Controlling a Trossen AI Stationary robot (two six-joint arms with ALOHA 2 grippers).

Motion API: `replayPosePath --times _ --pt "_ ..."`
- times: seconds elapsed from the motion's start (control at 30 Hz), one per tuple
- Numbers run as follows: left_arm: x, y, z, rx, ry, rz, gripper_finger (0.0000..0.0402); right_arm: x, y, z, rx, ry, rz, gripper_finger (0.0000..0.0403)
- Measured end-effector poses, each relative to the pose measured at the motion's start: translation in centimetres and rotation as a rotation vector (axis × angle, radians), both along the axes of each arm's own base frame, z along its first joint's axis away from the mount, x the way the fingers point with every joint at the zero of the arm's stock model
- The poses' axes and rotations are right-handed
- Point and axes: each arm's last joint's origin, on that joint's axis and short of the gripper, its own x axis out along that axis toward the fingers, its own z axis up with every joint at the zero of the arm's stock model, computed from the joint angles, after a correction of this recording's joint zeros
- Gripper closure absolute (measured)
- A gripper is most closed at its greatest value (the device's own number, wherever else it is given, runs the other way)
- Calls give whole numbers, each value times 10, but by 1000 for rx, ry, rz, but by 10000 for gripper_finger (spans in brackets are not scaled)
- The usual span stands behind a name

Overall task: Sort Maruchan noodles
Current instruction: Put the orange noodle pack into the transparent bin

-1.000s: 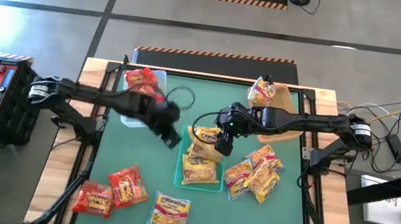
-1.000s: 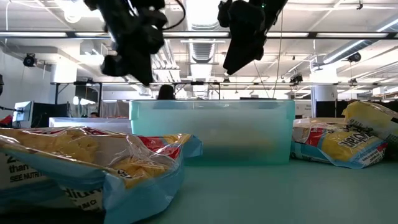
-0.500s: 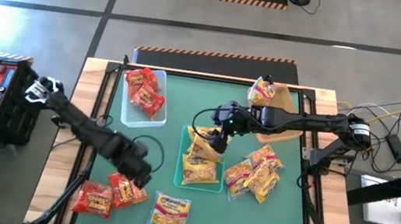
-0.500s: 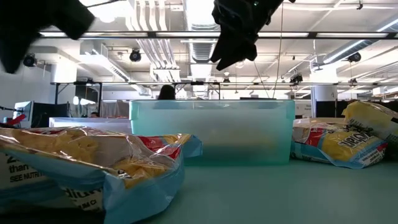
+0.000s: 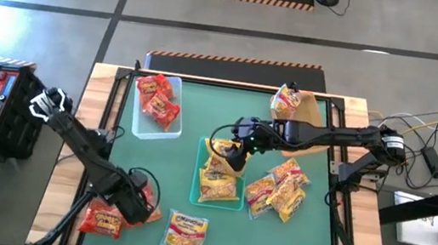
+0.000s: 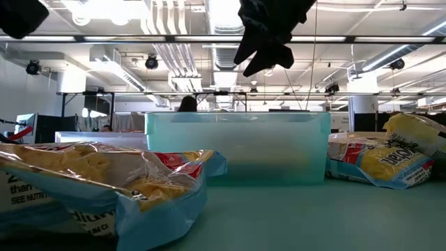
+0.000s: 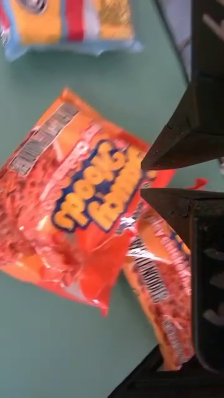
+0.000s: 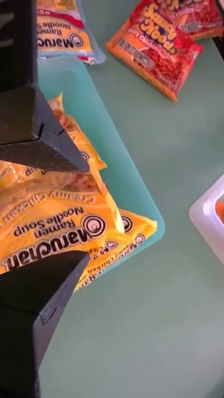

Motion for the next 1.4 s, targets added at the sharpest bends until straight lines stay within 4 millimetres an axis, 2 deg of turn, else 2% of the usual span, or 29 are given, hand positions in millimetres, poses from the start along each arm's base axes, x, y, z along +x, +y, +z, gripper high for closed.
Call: replayPosePath --times 0.13,0.5,1.07,1.27,1.4 --pt "2 1 -8 66 -19 -33 361 1 3 1 26 -14 -19 197" --pt "6 1 -11 118 -65 -38 361 1 11 1 50 -21 -23 197" --pt "9 -3 -50 111 -7 -17 361 1 10 1 32 -19 -5 197" --pt "8 4 -56 138 -9 -199 361 1 10 1 16 -17 12 197" --pt "9 8 -58 218 -57 -548 361 1 10 1 -19 -12 48 197"
